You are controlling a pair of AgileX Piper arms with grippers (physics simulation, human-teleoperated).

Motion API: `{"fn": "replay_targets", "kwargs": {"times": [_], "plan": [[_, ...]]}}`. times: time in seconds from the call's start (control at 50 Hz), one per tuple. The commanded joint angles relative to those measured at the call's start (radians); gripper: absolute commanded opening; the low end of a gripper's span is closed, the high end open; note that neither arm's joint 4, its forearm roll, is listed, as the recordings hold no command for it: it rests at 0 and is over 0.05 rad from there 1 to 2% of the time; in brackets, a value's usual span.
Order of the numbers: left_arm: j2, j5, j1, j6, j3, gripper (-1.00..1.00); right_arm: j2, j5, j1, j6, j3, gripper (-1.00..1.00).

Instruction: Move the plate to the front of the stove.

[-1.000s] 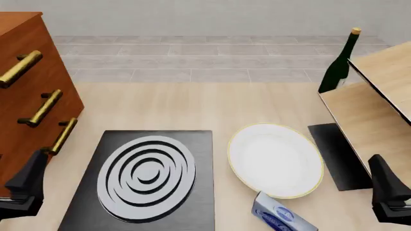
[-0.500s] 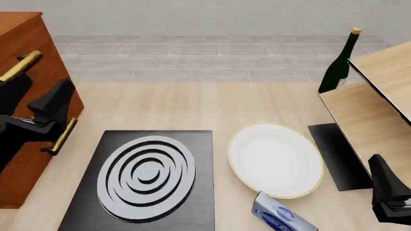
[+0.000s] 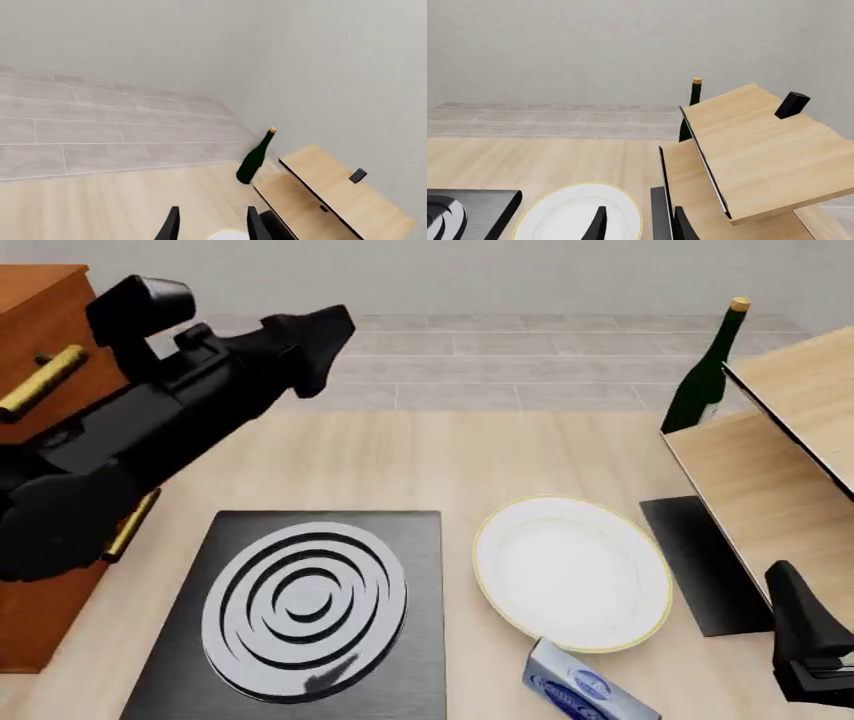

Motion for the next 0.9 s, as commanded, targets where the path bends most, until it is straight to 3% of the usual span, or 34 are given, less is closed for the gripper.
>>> {"fn": "replay_targets", "kwargs": {"times": [0.02, 0.14, 0.54, 0.74, 0.78, 0.9], "plan": [[0.209, 0.03, -0.071, -0.167, -0.154, 1.0, 0.001, -0.001, 0.0, 0.0, 0.001, 1.0], [0.311, 0.075, -0.044, -0.222, -0.24, 1.0, 0.0, 0.001, 0.0, 0.0, 0.0, 1.0], [0.497, 0.103, -0.04, -0.36, -0.327, 1.0, 0.0, 0.002, 0.0, 0.0, -0.001, 1.0], [0.549, 0.114, -0.05, -0.336, -0.361, 1.0, 0.001, 0.0, -0.001, 0.0, 0.0, 1.0], [0.61, 0.191, -0.059, -0.313, -0.427, 1.0, 0.0, 0.0, 0.0, 0.0, 0.0, 1.0], [0.618, 0.171, -0.082, -0.341, -0.436, 1.0, 0.001, 0.0, 0.0, 0.0, 0.0, 1.0]]}}
